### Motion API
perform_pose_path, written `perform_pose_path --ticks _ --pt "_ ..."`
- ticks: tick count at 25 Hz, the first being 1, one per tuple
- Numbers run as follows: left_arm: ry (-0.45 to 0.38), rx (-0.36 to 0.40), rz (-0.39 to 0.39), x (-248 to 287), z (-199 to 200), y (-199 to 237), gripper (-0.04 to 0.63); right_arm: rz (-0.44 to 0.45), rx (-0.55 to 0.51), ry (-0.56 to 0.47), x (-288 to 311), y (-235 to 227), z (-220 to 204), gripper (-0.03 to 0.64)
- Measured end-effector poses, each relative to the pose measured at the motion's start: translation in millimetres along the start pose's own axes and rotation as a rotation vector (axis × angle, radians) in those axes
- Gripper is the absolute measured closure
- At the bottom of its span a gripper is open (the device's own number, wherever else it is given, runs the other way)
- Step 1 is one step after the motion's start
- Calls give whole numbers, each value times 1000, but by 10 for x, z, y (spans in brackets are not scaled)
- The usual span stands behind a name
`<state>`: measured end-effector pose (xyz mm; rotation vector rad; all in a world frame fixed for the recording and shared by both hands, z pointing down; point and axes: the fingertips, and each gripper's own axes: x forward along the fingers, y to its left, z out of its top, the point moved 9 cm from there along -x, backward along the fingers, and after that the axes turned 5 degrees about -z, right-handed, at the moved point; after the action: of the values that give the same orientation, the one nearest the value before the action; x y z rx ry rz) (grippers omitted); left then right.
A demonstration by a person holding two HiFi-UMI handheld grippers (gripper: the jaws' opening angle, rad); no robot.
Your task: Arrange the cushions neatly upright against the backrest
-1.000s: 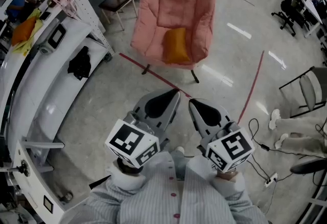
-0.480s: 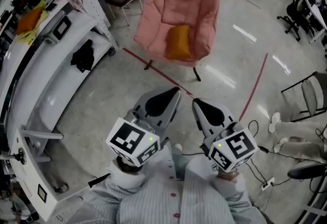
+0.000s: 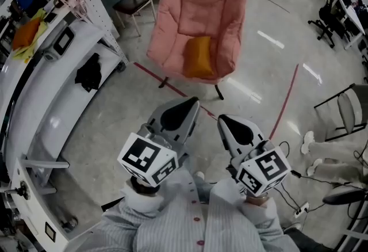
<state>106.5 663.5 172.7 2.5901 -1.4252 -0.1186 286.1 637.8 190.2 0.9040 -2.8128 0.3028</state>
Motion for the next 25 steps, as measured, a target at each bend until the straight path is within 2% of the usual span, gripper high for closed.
perform_pose_path --ticks 9,15,20,25 --pt "4 1 -52 523 269 952 584 -61 2 2 866 -386 308 603" --pt "10 19 -74 681 370 1543 584 -98 4 -13 1439 -596 470 603" --pt "21 24 -89 751 388 1920 584 -121 12 -26 1833 -671 534 603" --pt "40 -4 -94 931 360 2248 584 -134 44 6 2147 -843 525 603"
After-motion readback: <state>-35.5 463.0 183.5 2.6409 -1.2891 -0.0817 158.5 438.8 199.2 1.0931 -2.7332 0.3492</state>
